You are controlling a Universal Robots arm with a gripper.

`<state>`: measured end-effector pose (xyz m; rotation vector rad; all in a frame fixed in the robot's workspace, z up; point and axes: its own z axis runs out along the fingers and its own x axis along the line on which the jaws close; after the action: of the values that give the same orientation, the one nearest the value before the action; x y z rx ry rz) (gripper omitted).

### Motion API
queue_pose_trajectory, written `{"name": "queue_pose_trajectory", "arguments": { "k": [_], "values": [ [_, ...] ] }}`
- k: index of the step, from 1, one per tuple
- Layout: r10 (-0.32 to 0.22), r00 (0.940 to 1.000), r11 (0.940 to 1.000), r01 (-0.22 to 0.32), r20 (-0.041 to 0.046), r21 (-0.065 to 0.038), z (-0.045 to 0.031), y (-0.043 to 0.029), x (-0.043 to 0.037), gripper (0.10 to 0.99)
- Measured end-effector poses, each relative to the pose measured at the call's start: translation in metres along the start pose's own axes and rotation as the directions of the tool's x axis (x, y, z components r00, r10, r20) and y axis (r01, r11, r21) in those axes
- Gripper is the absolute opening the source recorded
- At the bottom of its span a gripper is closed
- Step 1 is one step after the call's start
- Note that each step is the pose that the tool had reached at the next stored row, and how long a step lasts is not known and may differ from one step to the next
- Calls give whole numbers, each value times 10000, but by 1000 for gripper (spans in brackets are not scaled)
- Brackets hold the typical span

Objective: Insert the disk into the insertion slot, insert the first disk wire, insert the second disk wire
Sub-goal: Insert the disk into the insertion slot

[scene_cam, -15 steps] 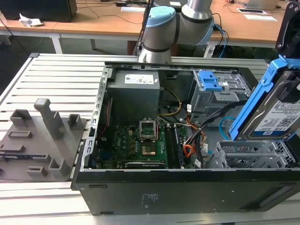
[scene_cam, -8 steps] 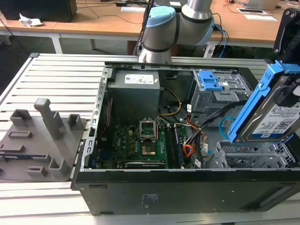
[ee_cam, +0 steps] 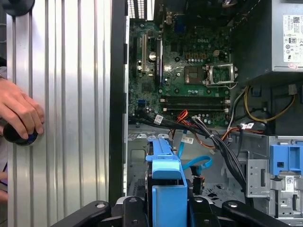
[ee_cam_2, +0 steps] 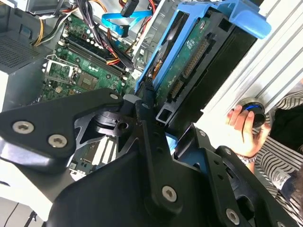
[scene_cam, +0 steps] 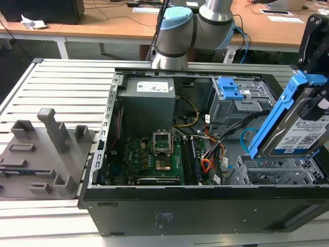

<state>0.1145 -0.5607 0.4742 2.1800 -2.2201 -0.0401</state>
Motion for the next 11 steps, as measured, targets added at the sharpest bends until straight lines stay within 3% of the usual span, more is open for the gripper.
{"name": "queue_pose_trajectory", "arguments": {
  "k": [11],
  "values": [
    [0, 10000, 10000, 0, 1, 0, 111, -4, 0, 365]
  ]
}}
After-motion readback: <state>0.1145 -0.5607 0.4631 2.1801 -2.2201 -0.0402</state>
